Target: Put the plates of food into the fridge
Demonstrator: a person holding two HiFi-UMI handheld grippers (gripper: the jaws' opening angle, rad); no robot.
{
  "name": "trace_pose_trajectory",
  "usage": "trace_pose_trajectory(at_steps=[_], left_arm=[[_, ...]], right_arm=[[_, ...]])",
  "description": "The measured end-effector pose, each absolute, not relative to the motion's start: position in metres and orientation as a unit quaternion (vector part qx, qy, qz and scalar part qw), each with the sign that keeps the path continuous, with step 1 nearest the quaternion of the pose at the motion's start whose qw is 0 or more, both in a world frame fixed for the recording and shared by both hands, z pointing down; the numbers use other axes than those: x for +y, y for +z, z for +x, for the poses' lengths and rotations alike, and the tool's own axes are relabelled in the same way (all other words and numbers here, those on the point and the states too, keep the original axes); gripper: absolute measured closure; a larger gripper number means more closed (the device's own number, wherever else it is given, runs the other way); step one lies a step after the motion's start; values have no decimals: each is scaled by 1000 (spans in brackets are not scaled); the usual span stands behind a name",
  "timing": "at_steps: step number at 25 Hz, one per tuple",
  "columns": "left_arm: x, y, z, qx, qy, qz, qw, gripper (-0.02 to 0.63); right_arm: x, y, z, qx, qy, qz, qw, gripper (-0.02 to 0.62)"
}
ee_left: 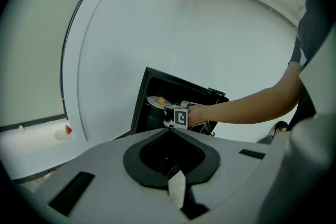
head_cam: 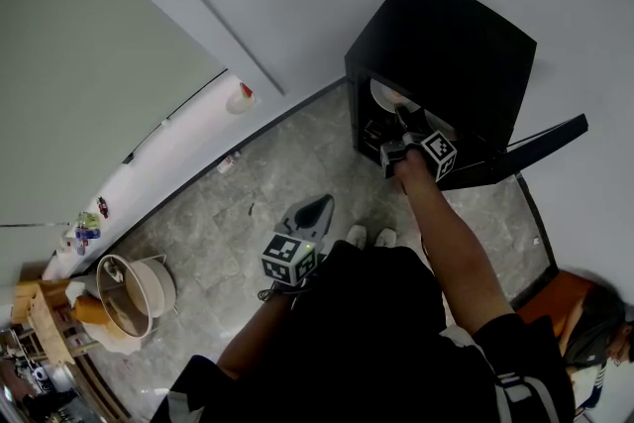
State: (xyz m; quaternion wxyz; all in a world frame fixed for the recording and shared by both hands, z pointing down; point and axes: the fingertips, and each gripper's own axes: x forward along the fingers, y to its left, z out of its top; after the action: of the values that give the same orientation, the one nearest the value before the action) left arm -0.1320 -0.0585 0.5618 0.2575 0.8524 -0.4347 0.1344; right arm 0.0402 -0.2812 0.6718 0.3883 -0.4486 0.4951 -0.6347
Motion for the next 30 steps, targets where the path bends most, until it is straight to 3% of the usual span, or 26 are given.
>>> trace_pose_trajectory(at_steps=[11, 13, 14, 19, 25, 30], left_arm=[[-55, 560, -125, -432, 136, 854, 257, 584], [-54, 561, -123, -429, 138, 855, 256, 584], [-53, 561, -121, -428, 137, 856, 256, 584], [-53, 556, -115, -418, 134, 862, 255, 584], [-55, 555, -107, -404, 132, 871, 245, 584], [-58, 555, -101, -395, 128, 878, 239, 584]], right_arm=[[-277, 672, 41, 496, -633, -459, 379, 557], [-273, 670, 38, 524, -627, -453, 357, 456], [-271, 669, 35, 538, -624, -448, 347, 440], [-249, 656, 22, 602, -602, -431, 300, 440], [-220, 625, 14, 722, -497, -437, 202, 442], [-196, 595, 10, 794, -409, -422, 156, 483]])
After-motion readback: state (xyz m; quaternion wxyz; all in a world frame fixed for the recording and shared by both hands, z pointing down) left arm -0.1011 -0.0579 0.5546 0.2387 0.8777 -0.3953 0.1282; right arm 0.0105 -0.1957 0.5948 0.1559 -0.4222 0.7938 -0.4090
